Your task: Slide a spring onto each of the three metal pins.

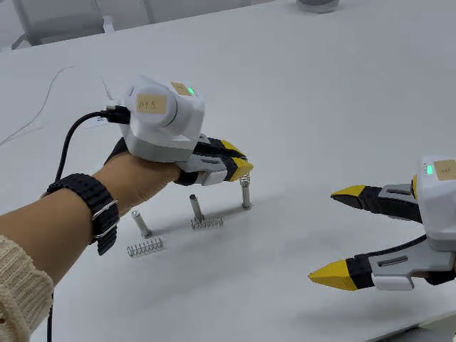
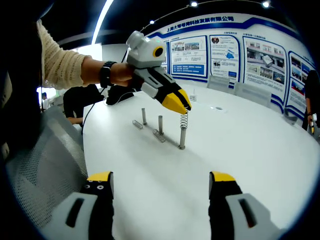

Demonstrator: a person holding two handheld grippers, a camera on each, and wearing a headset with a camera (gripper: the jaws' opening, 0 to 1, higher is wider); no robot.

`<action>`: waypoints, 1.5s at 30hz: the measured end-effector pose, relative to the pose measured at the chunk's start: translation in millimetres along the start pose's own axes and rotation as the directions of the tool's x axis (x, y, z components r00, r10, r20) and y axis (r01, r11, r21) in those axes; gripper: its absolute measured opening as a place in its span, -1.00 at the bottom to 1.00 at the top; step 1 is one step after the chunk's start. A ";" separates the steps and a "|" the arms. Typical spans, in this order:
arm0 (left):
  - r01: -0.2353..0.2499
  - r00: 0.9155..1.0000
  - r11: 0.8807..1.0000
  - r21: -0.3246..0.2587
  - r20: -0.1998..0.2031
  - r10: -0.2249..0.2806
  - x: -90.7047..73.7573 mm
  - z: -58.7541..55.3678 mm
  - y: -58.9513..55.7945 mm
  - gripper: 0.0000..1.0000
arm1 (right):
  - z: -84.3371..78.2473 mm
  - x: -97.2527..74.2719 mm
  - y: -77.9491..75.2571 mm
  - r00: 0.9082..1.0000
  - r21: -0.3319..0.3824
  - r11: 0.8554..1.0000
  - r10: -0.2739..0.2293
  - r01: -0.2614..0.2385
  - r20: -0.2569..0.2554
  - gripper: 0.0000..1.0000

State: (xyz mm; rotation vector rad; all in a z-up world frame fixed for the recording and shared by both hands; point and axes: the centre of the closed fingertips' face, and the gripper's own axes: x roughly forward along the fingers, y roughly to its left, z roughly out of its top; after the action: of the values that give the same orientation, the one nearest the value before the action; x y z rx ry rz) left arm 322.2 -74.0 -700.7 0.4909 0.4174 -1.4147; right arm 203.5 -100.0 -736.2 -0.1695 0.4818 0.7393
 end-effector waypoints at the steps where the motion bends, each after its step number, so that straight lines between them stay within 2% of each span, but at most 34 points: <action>1: 0.001 1.000 1.000 -0.001 -0.001 -0.001 0.4 -0.5 0.0 -0.81 | 0.0 -0.1 -0.2 1.000 0.001 1.000 -0.001 0.001 0.001 0.59; 15: 0.006 1.000 1.000 0.004 -0.020 -0.006 6.4 -8.3 -0.1 -0.81 | -3.9 -1.6 -1.8 1.000 0.015 1.000 -0.011 0.011 -0.003 0.57; 45: 0.009 0.999 1.000 -0.019 -0.048 -0.009 26.0 -36.3 -2.1 -0.80 | -10.0 -1.6 1.4 1.000 0.033 0.999 -0.010 0.011 -0.017 0.56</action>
State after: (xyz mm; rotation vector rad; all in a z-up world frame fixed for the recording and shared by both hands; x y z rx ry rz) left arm 323.6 -75.5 -745.4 0.5087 0.4714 -1.4088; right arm 197.9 -103.1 -744.1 -0.1478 0.5086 0.7198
